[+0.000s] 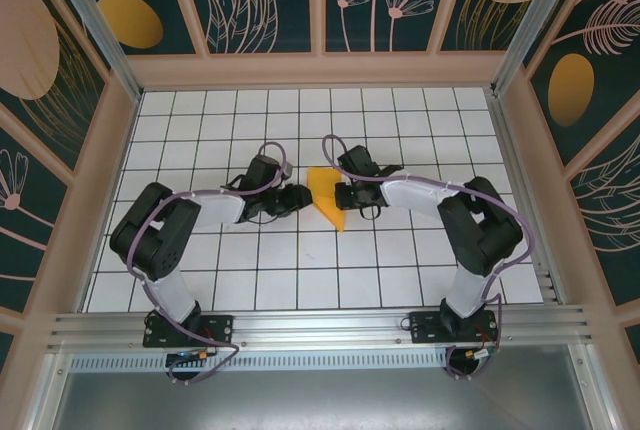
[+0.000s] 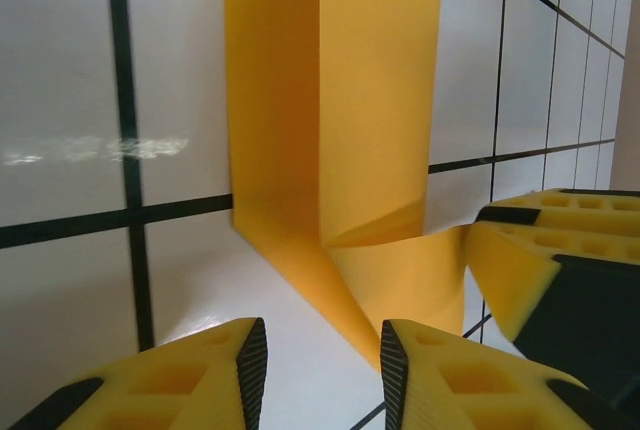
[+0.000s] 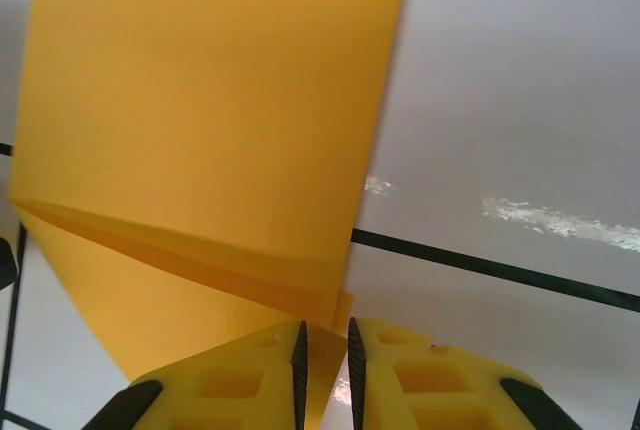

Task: Fold a paper plane with a square sheet of paper (fold left side to right side)
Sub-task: Fourth fold the wing at the center of the table.

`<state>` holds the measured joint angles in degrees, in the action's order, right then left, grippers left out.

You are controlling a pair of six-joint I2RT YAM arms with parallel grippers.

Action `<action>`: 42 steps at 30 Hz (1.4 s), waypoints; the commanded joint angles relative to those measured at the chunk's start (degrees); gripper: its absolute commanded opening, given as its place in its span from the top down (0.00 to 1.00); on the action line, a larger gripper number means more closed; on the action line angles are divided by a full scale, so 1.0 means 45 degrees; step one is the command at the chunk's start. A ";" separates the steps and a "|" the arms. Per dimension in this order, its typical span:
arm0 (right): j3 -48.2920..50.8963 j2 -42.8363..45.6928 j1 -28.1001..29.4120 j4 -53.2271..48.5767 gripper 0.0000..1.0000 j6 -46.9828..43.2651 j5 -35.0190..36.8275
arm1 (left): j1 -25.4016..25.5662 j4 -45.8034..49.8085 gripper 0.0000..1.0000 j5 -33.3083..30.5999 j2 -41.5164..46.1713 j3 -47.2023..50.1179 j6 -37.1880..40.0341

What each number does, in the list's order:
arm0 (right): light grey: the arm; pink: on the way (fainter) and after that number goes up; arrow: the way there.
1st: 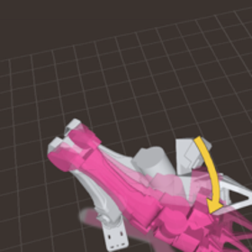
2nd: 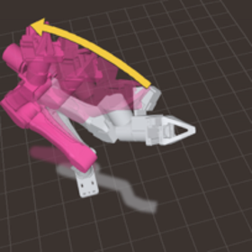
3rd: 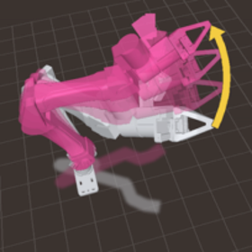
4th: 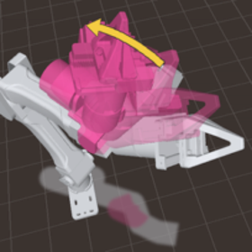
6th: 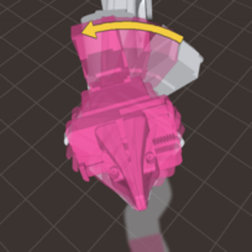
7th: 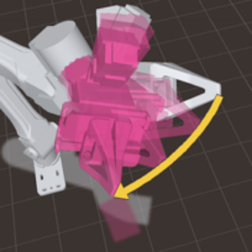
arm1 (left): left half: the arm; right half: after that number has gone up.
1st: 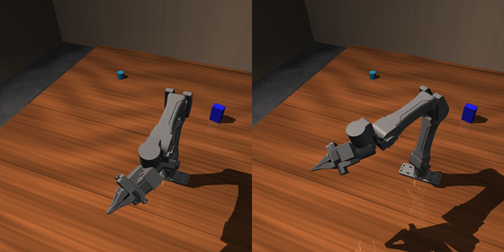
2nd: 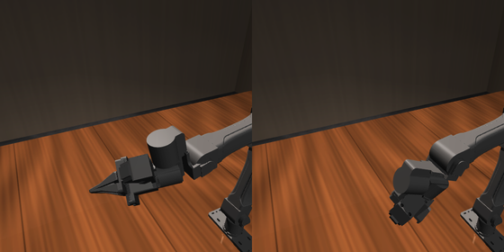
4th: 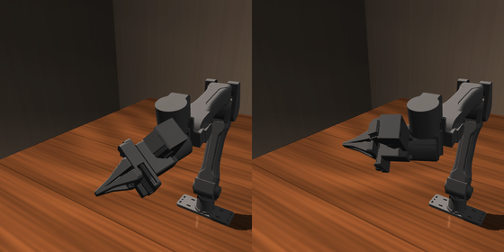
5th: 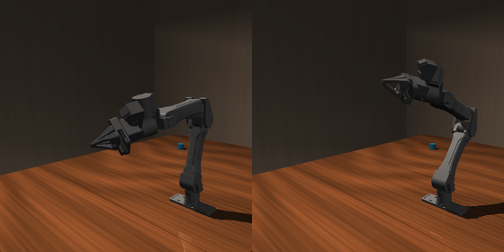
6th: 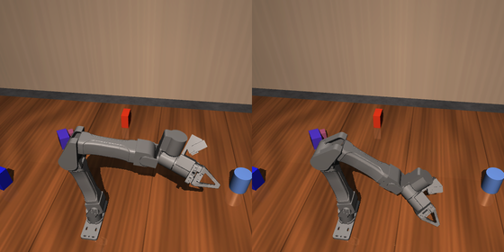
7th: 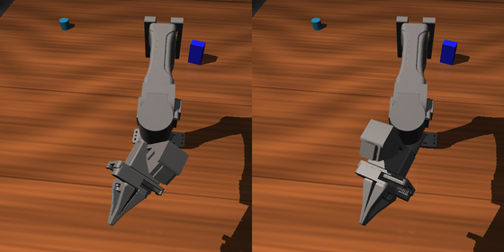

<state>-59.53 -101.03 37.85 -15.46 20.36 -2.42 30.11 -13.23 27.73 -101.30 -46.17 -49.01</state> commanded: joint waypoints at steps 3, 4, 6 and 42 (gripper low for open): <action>-0.0308 -0.0237 -0.0070 -0.0174 0.78 -0.0169 0.0222 | 0.0182 -0.0321 0.61 0.0294 -0.0514 -0.0689 -0.0176; -0.0314 -0.0227 -0.0070 -0.0177 0.78 -0.0169 0.0195 | 0.0199 -0.0340 0.61 0.0301 -0.0601 -0.0761 -0.0184; -0.0288 -0.0259 -0.0070 -0.0139 0.78 -0.0185 0.0165 | 0.0223 -0.0352 0.61 0.0298 -0.0768 -0.0881 -0.0211; 0.0727 0.0204 0.3464 0.0819 0.61 -0.0127 0.4300 | 0.0399 0.0032 0.86 0.0123 -0.0769 -0.1556 -0.0553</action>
<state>-55.02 -98.63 53.06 -11.99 18.87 13.30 31.62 -13.47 28.08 -106.91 -52.10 -50.94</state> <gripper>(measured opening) 0.392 0.137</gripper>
